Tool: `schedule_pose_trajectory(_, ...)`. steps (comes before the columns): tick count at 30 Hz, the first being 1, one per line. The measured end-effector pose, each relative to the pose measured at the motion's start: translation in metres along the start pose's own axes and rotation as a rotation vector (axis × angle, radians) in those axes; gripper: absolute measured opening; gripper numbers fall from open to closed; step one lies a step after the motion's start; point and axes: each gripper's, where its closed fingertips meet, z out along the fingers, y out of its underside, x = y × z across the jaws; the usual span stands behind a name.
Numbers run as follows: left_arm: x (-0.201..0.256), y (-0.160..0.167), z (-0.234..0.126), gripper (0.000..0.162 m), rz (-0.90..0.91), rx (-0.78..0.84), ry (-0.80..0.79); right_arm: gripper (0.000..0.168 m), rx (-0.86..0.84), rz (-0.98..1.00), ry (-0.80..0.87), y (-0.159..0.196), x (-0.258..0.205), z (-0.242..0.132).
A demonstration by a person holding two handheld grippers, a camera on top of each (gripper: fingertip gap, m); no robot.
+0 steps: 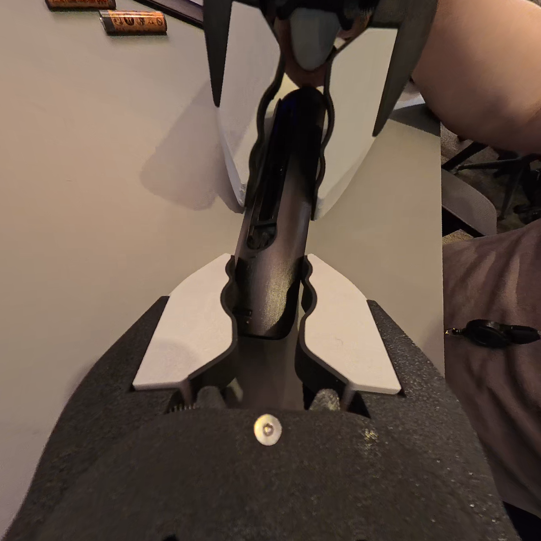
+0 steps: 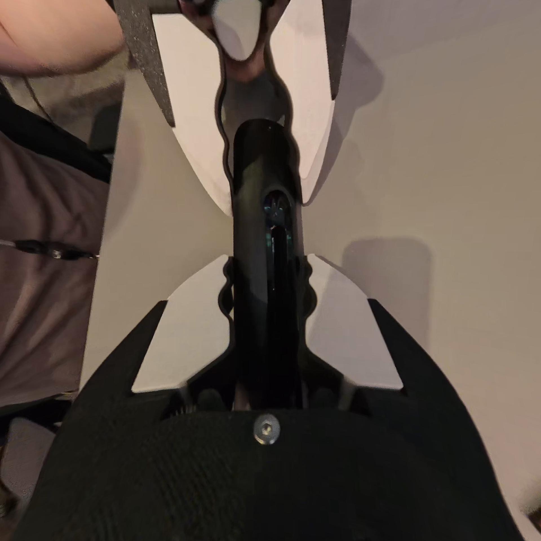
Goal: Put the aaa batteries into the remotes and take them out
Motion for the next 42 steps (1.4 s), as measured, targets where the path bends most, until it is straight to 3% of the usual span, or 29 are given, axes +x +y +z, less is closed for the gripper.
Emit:
schedule_pose_trajectory(10, -0.002, -0.003, 0.000, 0.042, -0.066, 0.009, 0.005, 0.033, 0.034, -0.264, 0.401, -0.003, 0.009, -0.007)
schedule_pose_trajectory(30, -0.003, -0.009, -0.004, 0.043, -0.166, 0.072, 0.073, 0.024, -0.017, -0.404, 0.660, -0.007, 0.012, -0.009)
schedule_pose_trajectory(35, 0.000, -0.024, -0.015, 0.072, -0.292, 0.196, 0.169, 0.022, -0.003, -0.504, 0.751, -0.012, 0.012, -0.021)
schedule_pose_trajectory(42, -0.001, -0.049, -0.038, 0.074, -0.222, 0.350, 0.094, 0.022, 0.089, -0.678, 0.938, -0.028, 0.006, -0.069)
